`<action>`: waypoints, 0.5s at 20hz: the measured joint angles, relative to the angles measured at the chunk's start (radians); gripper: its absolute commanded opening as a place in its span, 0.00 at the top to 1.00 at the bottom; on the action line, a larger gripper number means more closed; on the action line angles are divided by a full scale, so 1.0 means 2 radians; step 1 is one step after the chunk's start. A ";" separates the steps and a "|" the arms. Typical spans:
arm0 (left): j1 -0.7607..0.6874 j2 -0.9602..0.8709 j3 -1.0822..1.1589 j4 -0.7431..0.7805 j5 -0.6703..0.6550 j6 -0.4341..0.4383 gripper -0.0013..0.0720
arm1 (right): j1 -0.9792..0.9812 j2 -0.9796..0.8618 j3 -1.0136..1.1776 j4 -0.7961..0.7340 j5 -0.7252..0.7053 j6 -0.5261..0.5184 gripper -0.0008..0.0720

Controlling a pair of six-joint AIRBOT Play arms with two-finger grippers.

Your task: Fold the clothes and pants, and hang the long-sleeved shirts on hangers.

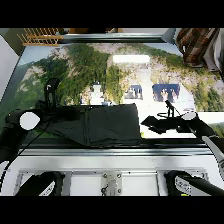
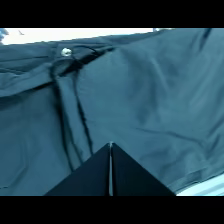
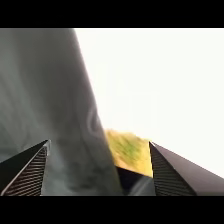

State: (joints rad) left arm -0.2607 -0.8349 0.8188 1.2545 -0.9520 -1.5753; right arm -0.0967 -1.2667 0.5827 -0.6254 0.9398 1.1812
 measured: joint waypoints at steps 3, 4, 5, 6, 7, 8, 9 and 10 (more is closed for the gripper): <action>-0.008 0.001 -0.002 0.000 0.004 -0.011 0.96 | 0.029 -0.053 -0.006 0.109 -0.006 -0.076 0.00; -0.010 0.001 -0.002 0.000 0.004 -0.013 0.96 | 0.040 -0.066 -0.007 0.141 -0.006 -0.096 0.00; -0.011 0.001 -0.002 0.000 0.005 -0.016 0.96 | 0.054 -0.080 -0.007 0.172 -0.006 -0.113 0.01; -0.011 0.001 -0.002 0.000 0.005 -0.016 0.96 | 0.066 -0.090 -0.006 0.194 -0.005 -0.128 0.11; -0.012 0.001 -0.002 0.000 0.006 -0.017 0.96 | 0.077 -0.098 -0.003 0.209 -0.008 -0.139 0.42; -0.012 0.001 -0.002 0.000 0.006 -0.019 0.96 | 0.087 -0.105 -0.001 0.215 -0.017 -0.149 0.70; -0.012 0.001 -0.002 0.000 0.006 -0.019 0.96 | 0.093 -0.109 0.002 0.224 -0.018 -0.158 0.87; -0.013 0.001 -0.002 0.001 0.007 -0.020 0.96 | 0.099 -0.110 0.006 0.237 -0.015 -0.166 0.96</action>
State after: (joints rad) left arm -0.2859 -0.8330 0.8143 1.2556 -0.9386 -1.6154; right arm 0.1005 -1.4872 0.5938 -0.1516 0.9089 0.8501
